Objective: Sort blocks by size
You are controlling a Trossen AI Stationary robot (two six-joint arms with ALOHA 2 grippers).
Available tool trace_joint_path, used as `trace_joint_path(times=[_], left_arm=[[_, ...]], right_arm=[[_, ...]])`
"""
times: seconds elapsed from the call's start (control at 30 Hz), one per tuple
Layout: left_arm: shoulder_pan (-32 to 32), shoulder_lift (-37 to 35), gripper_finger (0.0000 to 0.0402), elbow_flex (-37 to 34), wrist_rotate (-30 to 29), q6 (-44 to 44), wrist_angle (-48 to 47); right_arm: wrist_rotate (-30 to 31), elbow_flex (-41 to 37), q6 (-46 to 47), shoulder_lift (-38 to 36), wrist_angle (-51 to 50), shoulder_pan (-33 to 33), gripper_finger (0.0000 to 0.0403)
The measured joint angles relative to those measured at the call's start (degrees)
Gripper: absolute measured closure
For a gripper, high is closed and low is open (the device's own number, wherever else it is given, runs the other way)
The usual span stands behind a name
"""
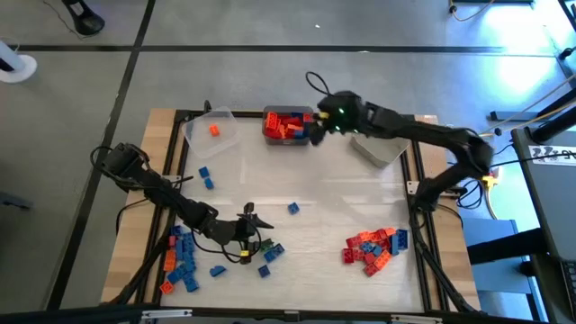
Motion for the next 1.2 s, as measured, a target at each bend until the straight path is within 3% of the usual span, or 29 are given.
trace_joint_path(times=[0.23, 0.47, 0.7, 0.93, 1.2], left_arm=[[0.0, 0.0, 0.0188, 0.0, 0.0, -0.3, 0.0], [0.0, 0.0, 0.0188, 0.0, 0.0, -0.7, -0.2], [-0.2, 0.0, 0.0188, 0.0, 0.0, -1.8, 0.0], [-0.2, 0.0, 0.0188, 0.0, 0.0, -2.8, 0.0], [-0.2, 0.0, 0.0188, 0.0, 0.0, -3.0, 0.0]], right_arm=[[5.1, 0.0, 2.1, -10.8, -18.6, 14.6, 0.0169], [10.6, -0.1, 17.3, -12.2, -34.5, 33.0, 0.0169], [11.0, -5.0, 37.4, -11.8, -34.9, 49.4, 0.0169], [11.9, -12.7, 62.9, -11.8, -36.4, 61.5, 0.0169], [3.5, -20.7, 89.2, -11.8, -34.6, 72.3, 0.0169]])
